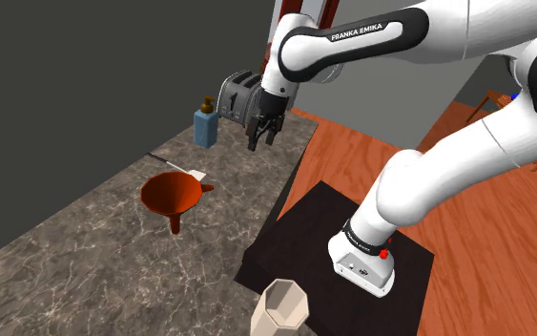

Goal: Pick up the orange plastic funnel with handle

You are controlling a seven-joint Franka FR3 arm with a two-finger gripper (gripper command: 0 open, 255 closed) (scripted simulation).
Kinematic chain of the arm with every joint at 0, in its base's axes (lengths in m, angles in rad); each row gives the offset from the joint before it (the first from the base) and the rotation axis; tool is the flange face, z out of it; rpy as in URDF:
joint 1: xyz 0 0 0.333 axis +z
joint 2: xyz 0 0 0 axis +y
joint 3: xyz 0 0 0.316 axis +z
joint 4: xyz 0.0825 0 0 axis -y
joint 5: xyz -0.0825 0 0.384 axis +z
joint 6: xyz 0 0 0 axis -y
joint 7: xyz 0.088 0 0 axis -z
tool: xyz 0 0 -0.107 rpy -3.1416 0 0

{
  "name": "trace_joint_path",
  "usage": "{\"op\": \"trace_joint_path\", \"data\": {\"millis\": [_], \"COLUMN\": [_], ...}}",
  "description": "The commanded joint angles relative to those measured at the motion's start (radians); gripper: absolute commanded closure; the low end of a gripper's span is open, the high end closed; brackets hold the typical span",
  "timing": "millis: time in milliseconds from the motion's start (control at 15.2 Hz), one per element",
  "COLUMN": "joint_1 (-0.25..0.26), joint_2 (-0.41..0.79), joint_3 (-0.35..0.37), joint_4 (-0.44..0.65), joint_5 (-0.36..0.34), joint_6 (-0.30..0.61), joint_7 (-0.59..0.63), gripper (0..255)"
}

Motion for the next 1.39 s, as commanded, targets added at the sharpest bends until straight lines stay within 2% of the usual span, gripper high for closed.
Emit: {"op": "trace_joint_path", "data": {"millis": [0, 462, 924, 1320], "joint_1": [0.023, 0.113, 0.175, 0.177], "joint_2": [0.054, 0.285, 0.526, 0.606], "joint_3": [0.002, 0.016, 0.055, 0.071], "joint_4": [-0.004, 0.053, 0.190, 0.207], "joint_5": [0.052, 0.270, 0.520, 0.592], "joint_6": [0.069, 0.272, 0.397, 0.451], "joint_7": [-0.018, -0.119, -0.266, -0.339], "gripper": [0, 0, 0, 0]}}
